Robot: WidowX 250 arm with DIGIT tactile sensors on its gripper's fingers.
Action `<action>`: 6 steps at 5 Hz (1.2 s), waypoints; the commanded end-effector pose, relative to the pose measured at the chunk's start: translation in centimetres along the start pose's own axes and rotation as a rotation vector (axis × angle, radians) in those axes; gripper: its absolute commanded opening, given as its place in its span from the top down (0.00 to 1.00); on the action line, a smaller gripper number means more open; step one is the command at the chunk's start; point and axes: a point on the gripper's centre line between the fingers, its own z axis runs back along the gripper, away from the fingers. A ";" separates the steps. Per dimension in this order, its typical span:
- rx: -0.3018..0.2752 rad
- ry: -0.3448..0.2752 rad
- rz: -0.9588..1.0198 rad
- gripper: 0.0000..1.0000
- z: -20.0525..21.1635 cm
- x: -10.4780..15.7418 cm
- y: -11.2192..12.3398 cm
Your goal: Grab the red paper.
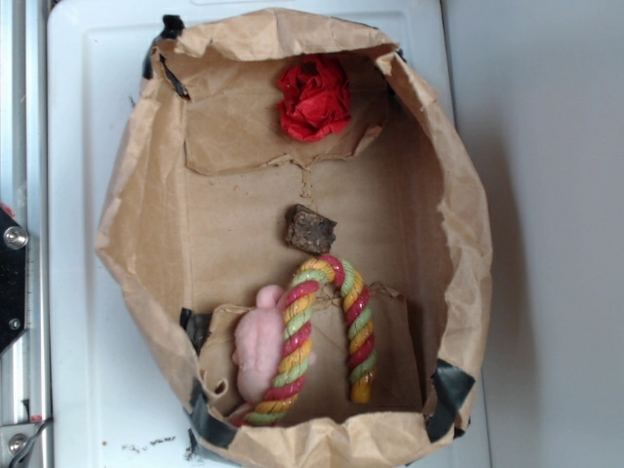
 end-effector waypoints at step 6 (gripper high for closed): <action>0.044 -0.211 0.297 0.00 -5.9 12.4 5.8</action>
